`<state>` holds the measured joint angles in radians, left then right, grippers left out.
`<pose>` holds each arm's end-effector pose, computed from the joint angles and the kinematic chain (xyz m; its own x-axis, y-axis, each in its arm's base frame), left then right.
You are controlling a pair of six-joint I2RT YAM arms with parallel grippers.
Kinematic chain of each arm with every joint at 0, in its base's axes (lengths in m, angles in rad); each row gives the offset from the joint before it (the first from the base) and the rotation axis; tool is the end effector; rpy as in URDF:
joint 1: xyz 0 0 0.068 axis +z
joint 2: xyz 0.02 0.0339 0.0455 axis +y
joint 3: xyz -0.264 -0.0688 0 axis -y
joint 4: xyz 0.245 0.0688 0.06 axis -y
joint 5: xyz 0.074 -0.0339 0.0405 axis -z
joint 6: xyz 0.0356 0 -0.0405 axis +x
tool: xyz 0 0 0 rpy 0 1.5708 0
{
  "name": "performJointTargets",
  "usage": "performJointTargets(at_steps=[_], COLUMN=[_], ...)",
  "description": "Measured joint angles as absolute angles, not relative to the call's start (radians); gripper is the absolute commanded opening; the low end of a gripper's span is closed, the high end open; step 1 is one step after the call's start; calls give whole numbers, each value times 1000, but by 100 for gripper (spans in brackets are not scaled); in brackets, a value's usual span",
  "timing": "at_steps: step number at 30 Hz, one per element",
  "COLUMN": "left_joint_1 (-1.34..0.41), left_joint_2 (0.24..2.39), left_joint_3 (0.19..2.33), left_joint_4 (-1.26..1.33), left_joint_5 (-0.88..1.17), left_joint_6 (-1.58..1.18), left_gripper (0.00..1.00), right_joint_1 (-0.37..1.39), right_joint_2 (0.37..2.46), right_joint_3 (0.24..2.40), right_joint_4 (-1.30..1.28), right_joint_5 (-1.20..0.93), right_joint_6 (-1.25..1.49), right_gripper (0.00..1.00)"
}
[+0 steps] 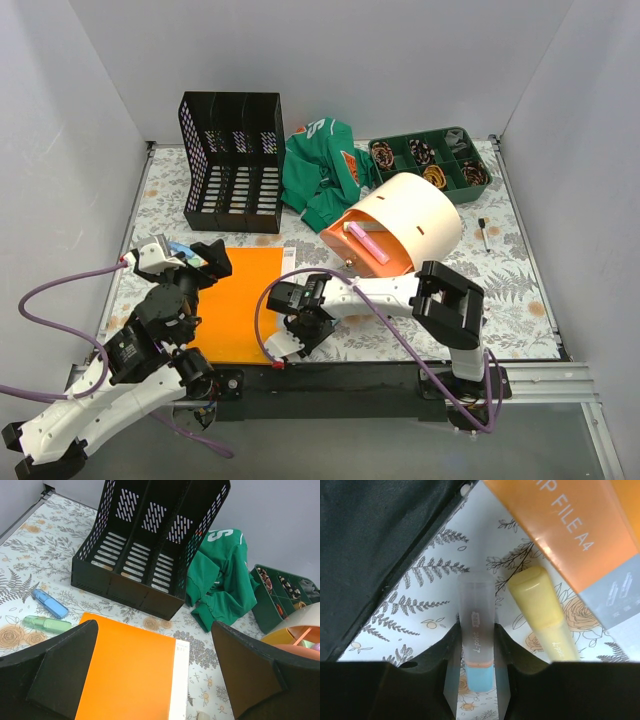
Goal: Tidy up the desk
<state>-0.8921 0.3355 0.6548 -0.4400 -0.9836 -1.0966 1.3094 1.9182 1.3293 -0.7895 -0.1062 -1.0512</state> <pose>0.0717 -0.0418 0.3230 0.0434 -0.8389 -0.5425 -0.1072 0.5359 -0.8374 0.0914 0.3563 0.1682 0.7124 -0.6769 -0.1853 -0.6997 -0.7052 -0.1143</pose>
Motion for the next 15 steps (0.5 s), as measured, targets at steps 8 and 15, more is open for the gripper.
performJointTargets(at_steps=[8,15], left_joint_1=[-892,-892], left_joint_2=[336,337], left_joint_3=[654,652], left_joint_4=[-437,-432], left_joint_5=[-982,-979], left_joint_6=[-1093,-1085], left_gripper=[98,98], right_joint_1=[1309,1309], right_joint_2=[1855,1754], right_joint_3=[1423,1810], right_joint_4=[-925,-1033], right_joint_5=[-164,-208], right_joint_6=[-1048,-1023], right_gripper=[5,2])
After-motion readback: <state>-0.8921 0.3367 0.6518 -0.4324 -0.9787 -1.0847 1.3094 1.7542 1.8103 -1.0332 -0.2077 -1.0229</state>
